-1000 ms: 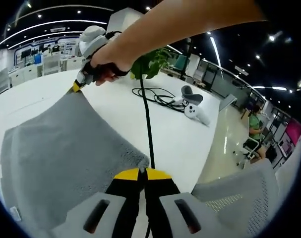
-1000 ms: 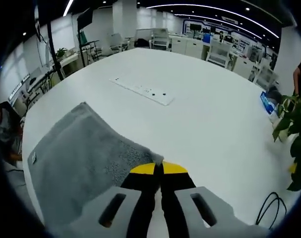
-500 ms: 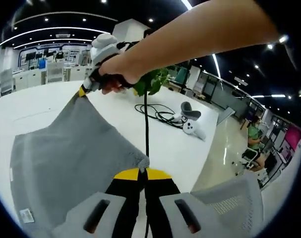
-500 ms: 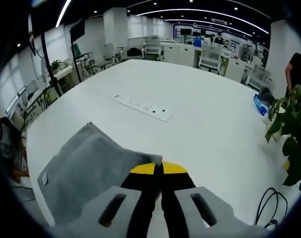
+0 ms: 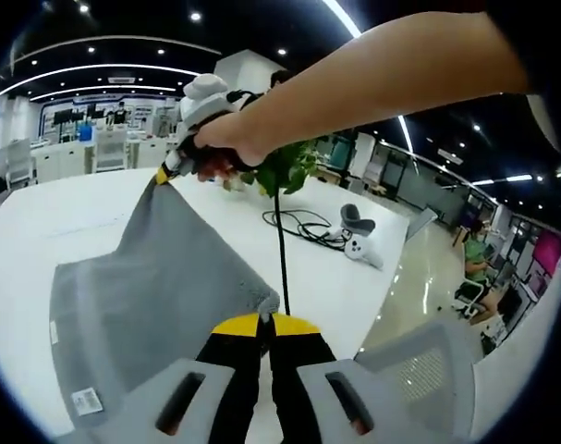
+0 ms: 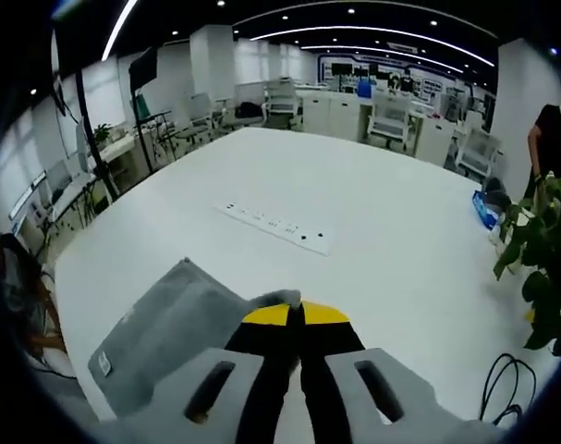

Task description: Fold the towel on the table until its edges align and the towel forms a compact rectangular stack.

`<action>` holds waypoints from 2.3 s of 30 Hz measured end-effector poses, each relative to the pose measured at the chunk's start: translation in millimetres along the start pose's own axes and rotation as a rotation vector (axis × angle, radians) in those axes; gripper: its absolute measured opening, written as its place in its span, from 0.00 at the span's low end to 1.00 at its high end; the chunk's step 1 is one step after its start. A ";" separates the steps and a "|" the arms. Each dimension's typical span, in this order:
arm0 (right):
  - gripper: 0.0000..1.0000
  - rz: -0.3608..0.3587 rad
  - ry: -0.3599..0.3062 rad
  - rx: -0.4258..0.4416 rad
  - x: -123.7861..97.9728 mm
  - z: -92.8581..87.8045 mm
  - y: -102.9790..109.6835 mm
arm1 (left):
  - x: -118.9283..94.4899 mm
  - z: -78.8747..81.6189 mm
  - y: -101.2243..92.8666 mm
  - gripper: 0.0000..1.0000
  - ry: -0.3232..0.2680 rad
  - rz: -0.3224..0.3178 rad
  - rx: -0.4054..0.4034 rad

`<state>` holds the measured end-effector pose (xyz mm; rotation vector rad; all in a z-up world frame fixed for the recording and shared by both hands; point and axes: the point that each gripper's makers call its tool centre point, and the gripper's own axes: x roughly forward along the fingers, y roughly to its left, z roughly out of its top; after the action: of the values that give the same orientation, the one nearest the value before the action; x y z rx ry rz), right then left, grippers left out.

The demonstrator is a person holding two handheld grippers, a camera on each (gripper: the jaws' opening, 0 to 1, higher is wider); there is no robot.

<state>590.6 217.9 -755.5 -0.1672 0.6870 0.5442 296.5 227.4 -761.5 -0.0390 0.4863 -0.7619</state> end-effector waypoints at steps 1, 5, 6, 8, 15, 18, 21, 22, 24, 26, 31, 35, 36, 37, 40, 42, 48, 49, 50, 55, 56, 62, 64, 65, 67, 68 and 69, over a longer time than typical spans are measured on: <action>0.00 0.001 -0.001 0.004 -0.1 1.7 2.1 | -2.7 0.7 1.4 0.02 -0.004 0.002 0.003; 0.00 0.009 -0.006 0.035 0.6 9.6 13.9 | -15.4 3.9 10.1 0.02 -0.018 0.015 -0.003; 0.00 0.006 -0.005 0.039 1.0 10.7 15.8 | -17.9 4.3 11.8 0.02 -0.021 0.018 -0.006; 0.00 0.008 -0.001 0.058 3.3 13.9 22.4 | -23.1 3.0 18.0 0.02 -0.024 0.023 -0.008; 0.00 0.011 0.006 0.077 11.8 22.5 43.3 | -38.6 -0.7 32.8 0.02 -0.037 0.043 -0.020; 0.00 0.012 0.012 0.073 17.6 25.0 52.6 | -44.8 -3.1 40.6 0.02 -0.038 0.054 -0.026; 0.00 0.011 0.017 0.078 23.1 28.5 61.2 | -51.1 -5.4 48.6 0.02 -0.040 0.068 -0.036; 0.00 0.013 0.017 0.081 24.3 29.5 63.6 | -52.5 -5.8 49.7 0.02 -0.040 0.070 -0.038; 0.00 0.015 0.017 0.084 27.3 30.9 69.5 | -55.9 -6.7 53.2 0.02 -0.043 0.078 -0.039; 0.00 0.014 0.023 0.091 30.2 31.2 72.9 | -58.2 -8.9 58.5 0.02 -0.043 0.088 -0.044; 0.00 0.022 0.033 0.111 38.6 31.6 84.7 | -63.1 -12.8 64.2 0.02 -0.044 0.103 -0.055; 0.00 0.029 0.039 0.109 44.9 30.9 91.9 | -66.9 -16.4 70.6 0.02 -0.039 0.115 -0.061; 0.00 0.030 0.042 0.110 46.2 30.5 93.0 | -68.0 -18.7 73.5 0.02 -0.036 0.121 -0.063; 0.00 0.032 0.044 0.111 47.8 30.1 94.9 | -68.7 -20.1 75.4 0.02 -0.034 0.124 -0.064; 0.00 0.034 0.047 0.110 51.7 30.0 98.5 | -71.6 -23.7 81.1 0.02 -0.031 0.134 -0.069; 0.00 0.033 0.051 0.109 55.2 29.5 101.4 | -73.5 -27.4 85.8 0.02 -0.020 0.144 -0.071; 0.00 0.040 0.063 0.108 67.6 27.0 113.5 | -76.5 -38.8 96.9 0.02 0.007 0.160 -0.081; 0.00 0.042 0.068 0.105 70.1 25.9 116.6 | -76.7 -41.6 98.6 0.02 0.014 0.161 -0.085; 0.00 0.043 0.069 0.102 71.7 25.3 118.3 | -77.2 -41.9 98.4 0.02 0.015 0.161 -0.085; 0.00 0.056 0.075 0.100 80.6 23.3 129.6 | -79.2 -53.7 106.5 0.02 0.044 0.171 -0.101; 0.00 0.059 0.079 0.096 83.2 22.1 132.6 | -79.8 -54.7 107.5 0.02 0.048 0.171 -0.105; 0.00 0.059 0.100 0.104 93.7 12.7 140.3 | -83.2 -66.7 113.0 0.02 0.075 0.173 -0.112; 0.00 0.051 0.112 0.114 96.5 9.2 141.8 | -84.5 -70.0 114.5 0.02 0.084 0.173 -0.121; 0.00 0.048 0.115 0.118 97.3 8.1 142.1 | -85.1 -71.4 115.4 0.02 0.088 0.174 -0.125; 0.00 0.041 0.124 0.139 99.7 5.8 142.5 | -86.2 -75.5 117.8 0.02 0.098 0.174 -0.132; 0.00 0.036 0.126 0.147 100.7 4.9 142.2 | -87.7 -75.3 118.1 0.02 0.104 0.174 -0.134; 0.00 0.031 0.129 0.151 101.4 3.9 142.3 | -88.6 -75.5 118.8 0.02 0.107 0.175 -0.134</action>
<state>582.5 382.5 -813.5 -0.0507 0.8543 0.5125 286.4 384.0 -817.0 -0.0798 0.6337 -0.5605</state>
